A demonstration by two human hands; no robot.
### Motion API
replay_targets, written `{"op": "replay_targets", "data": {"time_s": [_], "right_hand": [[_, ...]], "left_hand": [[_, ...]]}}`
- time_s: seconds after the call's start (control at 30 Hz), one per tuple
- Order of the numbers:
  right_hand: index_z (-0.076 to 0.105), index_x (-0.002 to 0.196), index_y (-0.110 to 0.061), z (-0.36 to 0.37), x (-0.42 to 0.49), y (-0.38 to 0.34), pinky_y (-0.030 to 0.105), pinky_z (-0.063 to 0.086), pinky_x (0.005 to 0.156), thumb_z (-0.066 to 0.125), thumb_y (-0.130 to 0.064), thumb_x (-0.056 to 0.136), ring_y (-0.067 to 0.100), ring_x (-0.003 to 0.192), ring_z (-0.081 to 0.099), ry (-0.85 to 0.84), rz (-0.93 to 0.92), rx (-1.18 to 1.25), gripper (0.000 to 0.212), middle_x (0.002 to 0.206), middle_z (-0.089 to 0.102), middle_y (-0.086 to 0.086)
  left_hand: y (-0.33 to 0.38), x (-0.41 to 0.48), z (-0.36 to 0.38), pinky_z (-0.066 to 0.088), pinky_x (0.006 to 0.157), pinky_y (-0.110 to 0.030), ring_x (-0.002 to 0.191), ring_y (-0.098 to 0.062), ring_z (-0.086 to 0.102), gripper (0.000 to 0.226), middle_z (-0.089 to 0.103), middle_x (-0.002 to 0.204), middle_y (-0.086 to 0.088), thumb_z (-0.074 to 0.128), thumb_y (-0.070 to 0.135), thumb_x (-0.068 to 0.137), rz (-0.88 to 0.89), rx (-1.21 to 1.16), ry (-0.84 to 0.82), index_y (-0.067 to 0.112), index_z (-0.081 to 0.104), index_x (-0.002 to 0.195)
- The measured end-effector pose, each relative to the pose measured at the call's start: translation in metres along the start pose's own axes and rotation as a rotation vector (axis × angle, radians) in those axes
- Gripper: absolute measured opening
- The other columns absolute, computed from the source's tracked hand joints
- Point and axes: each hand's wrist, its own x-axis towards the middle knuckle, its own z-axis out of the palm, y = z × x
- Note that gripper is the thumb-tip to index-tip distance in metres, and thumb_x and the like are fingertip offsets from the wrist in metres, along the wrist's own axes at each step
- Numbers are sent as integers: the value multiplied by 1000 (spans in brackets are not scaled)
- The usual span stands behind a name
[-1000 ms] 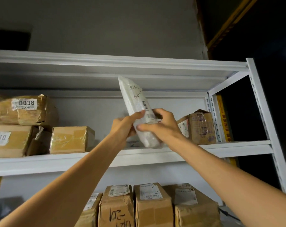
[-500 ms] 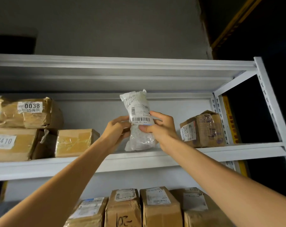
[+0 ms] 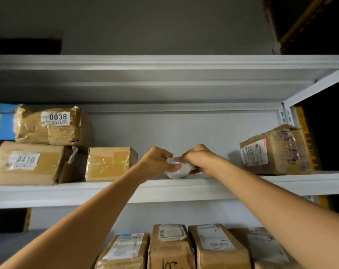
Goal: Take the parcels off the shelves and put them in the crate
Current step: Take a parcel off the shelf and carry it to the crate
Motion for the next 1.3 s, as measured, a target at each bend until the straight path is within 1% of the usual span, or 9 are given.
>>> {"op": "replay_targets", "data": {"time_s": [0.13, 0.27, 0.43, 0.5, 0.57, 0.7, 0.87, 1.0, 1.3], "right_hand": [[63, 112, 4, -7, 2, 5, 32, 45, 76, 71, -31, 86, 24, 86, 55, -67, -30, -236, 44, 96, 61, 12], [63, 115, 1, -9, 5, 6, 32, 46, 83, 68, -32, 89, 22, 97, 56, -85, -40, -322, 42, 118, 64, 15], [64, 116, -2, -5, 5, 6, 19, 40, 60, 64, -41, 90, 13, 69, 50, -81, -80, -375, 47, 85, 58, 2], [63, 119, -7, -3, 0, 6, 26, 46, 84, 55, -50, 93, 20, 90, 58, -92, -91, -455, 51, 102, 65, 5], [58, 126, -11, -2, -7, 6, 38, 31, 106, 44, -60, 93, 29, 120, 48, -54, -72, -601, 61, 126, 59, 10], [55, 128, -12, -23, -23, 6, 48, 34, 105, 46, -64, 88, 34, 132, 29, 55, -154, -791, 66, 136, 46, 13], [57, 124, -17, -78, -57, 1, 44, 49, 92, 67, -52, 77, 27, 114, 51, -37, -224, -1106, 60, 122, 53, 5], [56, 123, -22, -110, -79, 5, 42, 50, 90, 74, -49, 74, 24, 105, 54, -22, -210, -1125, 60, 111, 51, 1], [65, 96, -12, -186, -116, 30, 36, 53, 76, 74, -34, 78, 21, 87, 59, 74, -118, -1173, 30, 98, 62, 4]], "left_hand": [[-2, 6, 7, 43, 105, -34, 117, -22, 58, 55, 63, 124, -6, 82, 20, 76, -9, 99, -32, 7, 63, 125], [-4, 9, 7, 42, 106, -31, 117, -19, 58, 54, 65, 124, -4, 83, 19, 74, -4, 137, -32, 9, 65, 124], [-9, -1, 2, 44, 105, -31, 112, -20, 61, 49, 70, 114, -7, 84, 17, 73, 7, 39, -33, 7, 68, 118], [-4, -5, 1, 42, 104, -32, 113, -21, 60, 48, 67, 118, -8, 82, 18, 76, 20, 100, -51, 8, 67, 121], [7, -5, -3, 41, 104, -34, 117, -25, 56, 51, 61, 127, -8, 78, 21, 80, 25, 267, -126, 12, 61, 128], [29, -4, -11, 40, 105, -35, 122, -24, 49, 57, 51, 135, -2, 75, 34, 81, 31, 622, -168, 27, 53, 132], [53, -10, 0, 51, 92, -39, 106, -24, 58, 56, 57, 122, 0, 79, 35, 74, 164, 732, -127, 32, 56, 125], [76, -16, 27, 49, 77, -33, 94, -22, 59, 50, 59, 110, 4, 79, 40, 70, 234, 691, -110, 33, 59, 115], [120, -14, 94, 45, 81, -31, 103, -23, 58, 51, 60, 116, 2, 77, 39, 73, 318, 598, -176, 27, 60, 119]]}}
